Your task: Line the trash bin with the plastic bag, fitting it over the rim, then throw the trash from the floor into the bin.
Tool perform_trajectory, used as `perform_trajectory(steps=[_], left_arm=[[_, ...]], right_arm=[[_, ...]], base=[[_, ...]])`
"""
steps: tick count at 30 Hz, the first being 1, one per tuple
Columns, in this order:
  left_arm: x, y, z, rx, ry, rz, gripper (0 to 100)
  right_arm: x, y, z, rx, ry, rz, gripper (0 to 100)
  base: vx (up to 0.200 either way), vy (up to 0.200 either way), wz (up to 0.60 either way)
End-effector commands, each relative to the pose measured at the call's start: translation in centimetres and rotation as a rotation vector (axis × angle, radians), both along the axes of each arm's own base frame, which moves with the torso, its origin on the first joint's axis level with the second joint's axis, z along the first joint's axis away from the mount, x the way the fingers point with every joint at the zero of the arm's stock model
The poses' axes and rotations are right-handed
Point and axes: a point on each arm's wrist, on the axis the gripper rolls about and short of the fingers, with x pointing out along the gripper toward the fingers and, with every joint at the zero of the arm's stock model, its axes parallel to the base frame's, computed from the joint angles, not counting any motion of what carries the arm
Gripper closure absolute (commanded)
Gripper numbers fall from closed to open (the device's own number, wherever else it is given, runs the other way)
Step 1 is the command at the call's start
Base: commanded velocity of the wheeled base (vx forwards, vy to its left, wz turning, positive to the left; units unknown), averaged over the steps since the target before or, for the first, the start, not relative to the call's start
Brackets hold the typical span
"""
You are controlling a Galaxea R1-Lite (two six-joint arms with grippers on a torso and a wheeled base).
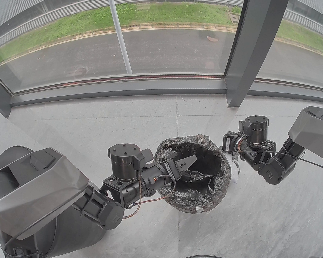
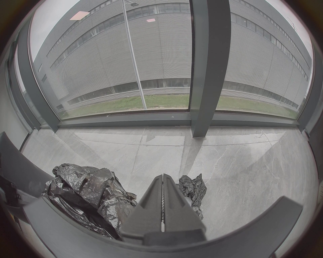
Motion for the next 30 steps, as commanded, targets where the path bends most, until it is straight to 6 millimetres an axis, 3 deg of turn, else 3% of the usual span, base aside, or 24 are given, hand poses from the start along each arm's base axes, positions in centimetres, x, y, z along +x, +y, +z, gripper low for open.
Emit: perform_trajectory(steps=[1,9,14,19,20,24,30], left_arm=[[1.1,-0.3,-2.0,0.089,-0.074,0.048,0],[2.0,-0.6,-2.6,0.152,-0.152,0.089,0],[1.6,-0.3,-1.4,0.148,-0.17,0.11,0],[-0.4,0.4,1.6,0.15,-0.201,0.142,0],[-1.6,1.2,3.2,0.17,-0.239,0.136,0],[-3.7,3.4,5.6,0.274,-0.361,0.127,0],[-5.7,5.3,5.4,0.444,-0.447,0.192,0]], right_arm=[[0.0,0.0,-0.2,0.0,0.003,0.001,100],[-0.1,0.2,-0.3,0.001,0.008,0.005,100],[-0.1,0.2,-0.3,0.001,0.008,0.005,100],[-0.4,0.1,-0.2,0.001,0.008,0.005,100],[-0.5,0.1,-0.1,0.003,-0.005,0.006,100],[-0.8,-0.1,0.3,0.006,-0.019,0.005,100],[-0.9,0.3,0.4,0.007,-0.021,0.015,100]], base=[[0.0,0.0,0.0],[0.0,0.0,0.0],[0.0,0.0,0.0],[0.0,0.0,0.0],[0.0,0.0,0.0],[0.0,0.0,0.0],[0.0,0.0,0.0]])
